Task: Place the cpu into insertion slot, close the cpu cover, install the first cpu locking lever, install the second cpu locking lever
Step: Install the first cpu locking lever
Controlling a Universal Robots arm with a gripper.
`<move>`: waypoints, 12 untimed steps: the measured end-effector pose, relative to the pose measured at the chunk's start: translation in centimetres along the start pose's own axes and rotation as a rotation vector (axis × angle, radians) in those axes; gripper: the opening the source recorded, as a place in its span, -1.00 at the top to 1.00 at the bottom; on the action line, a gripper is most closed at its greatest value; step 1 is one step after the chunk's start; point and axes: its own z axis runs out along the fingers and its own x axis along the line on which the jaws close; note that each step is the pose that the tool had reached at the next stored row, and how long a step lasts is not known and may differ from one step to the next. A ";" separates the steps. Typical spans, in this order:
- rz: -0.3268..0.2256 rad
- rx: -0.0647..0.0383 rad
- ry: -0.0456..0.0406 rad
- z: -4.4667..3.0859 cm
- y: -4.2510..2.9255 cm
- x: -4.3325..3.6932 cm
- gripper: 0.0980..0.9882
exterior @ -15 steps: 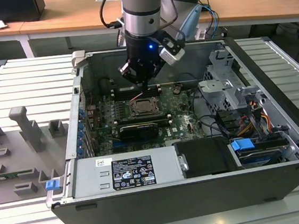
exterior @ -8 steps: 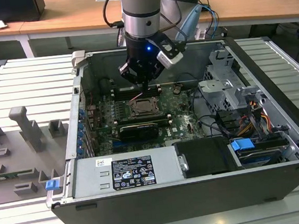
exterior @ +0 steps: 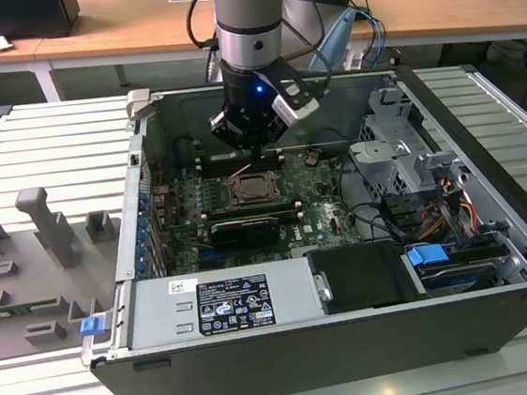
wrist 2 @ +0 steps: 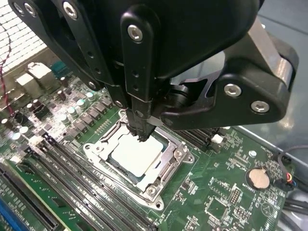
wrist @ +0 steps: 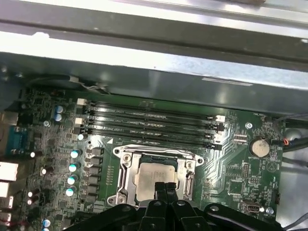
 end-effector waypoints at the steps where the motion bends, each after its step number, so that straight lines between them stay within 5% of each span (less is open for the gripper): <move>1: 0.007 -0.004 -0.0009 0.03 0.00 0.00 0.98; 5: 0.020 -0.016 -0.0027 0.40 0.13 0.11 0.98; 12: 0.027 -0.016 -0.0031 1.58 0.91 0.18 0.98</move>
